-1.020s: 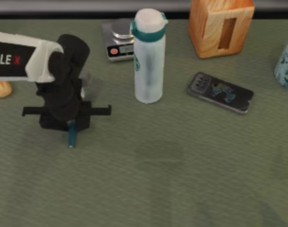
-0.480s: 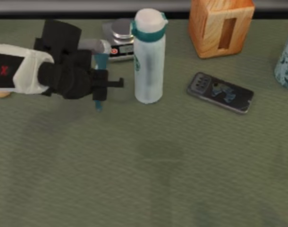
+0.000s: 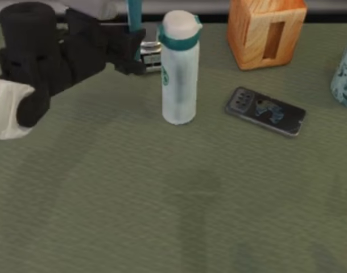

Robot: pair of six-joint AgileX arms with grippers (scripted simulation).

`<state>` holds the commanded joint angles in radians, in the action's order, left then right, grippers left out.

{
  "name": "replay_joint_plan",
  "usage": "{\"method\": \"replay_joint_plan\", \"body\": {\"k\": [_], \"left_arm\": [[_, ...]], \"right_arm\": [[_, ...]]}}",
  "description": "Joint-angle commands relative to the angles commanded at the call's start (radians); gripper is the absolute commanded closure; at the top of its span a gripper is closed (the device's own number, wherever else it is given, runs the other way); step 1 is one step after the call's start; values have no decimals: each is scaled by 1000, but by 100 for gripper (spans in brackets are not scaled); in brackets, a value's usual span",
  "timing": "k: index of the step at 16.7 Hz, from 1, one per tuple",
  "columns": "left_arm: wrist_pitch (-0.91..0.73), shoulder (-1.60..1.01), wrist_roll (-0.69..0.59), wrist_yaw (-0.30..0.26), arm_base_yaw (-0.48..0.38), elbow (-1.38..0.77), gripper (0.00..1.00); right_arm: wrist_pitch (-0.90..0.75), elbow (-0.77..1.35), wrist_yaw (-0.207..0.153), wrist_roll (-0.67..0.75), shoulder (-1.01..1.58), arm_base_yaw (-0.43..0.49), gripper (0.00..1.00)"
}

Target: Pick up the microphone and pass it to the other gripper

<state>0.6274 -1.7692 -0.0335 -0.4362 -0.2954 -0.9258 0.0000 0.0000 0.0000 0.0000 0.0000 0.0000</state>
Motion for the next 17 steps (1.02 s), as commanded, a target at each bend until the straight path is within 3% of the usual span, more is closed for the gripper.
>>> {"method": "replay_joint_plan", "body": {"k": [4,11,13,17], "left_arm": [[162,82,46,-75,11,59,100],[179,92,52,-78,4,63,100],[199,100,49,-42,-31,78,100],[279,138,36,109,-172,144,100]], "right_arm": [[0,0,0,0,0,0,0],[0,0,0,0,0,0,0],[0,0,0,0,0,0,0],[0,0,0,0,0,0,0]]}}
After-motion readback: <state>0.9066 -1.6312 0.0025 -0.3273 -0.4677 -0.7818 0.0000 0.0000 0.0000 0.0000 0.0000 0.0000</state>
